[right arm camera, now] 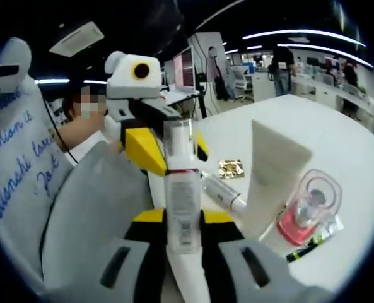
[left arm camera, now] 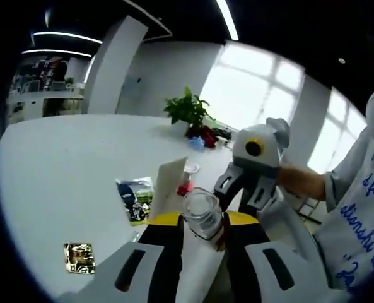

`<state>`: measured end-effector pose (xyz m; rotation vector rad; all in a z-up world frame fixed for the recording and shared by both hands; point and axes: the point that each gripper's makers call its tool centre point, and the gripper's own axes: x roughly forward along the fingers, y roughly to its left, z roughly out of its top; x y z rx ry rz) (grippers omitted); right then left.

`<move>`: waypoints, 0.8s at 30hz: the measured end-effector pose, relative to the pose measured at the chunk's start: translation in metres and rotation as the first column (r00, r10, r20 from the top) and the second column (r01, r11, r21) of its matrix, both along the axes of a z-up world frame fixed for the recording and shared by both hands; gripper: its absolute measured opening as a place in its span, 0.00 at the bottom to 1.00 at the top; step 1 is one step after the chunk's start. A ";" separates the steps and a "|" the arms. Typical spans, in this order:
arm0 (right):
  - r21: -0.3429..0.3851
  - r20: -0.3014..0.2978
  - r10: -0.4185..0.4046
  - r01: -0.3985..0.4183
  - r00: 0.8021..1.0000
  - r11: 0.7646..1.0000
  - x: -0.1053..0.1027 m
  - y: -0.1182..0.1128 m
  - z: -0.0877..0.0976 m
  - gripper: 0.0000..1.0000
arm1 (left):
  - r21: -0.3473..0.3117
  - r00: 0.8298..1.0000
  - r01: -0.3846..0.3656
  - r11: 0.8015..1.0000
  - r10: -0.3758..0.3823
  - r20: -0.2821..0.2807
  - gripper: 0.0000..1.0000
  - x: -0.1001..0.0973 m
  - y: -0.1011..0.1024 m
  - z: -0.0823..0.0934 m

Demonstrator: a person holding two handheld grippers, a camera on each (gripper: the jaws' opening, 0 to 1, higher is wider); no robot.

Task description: Arrange the skincare products in the storage area until every visible bottle or jar stands upright without overlapping.

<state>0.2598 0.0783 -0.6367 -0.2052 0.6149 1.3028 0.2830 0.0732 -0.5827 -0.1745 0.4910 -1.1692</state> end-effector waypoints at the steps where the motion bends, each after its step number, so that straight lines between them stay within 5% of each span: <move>1: -0.010 0.001 0.006 -0.006 1.000 1.000 -0.001 0.000 -0.003 0.19 | 0.006 1.000 0.006 1.000 -0.006 -0.001 0.21 -0.001 -0.001 -0.002; 24: -0.074 -0.050 0.063 -0.066 0.997 0.995 -0.008 -0.006 -0.037 0.20 | 0.105 0.992 0.124 0.987 -0.123 -0.011 0.19 -0.009 -0.022 -0.020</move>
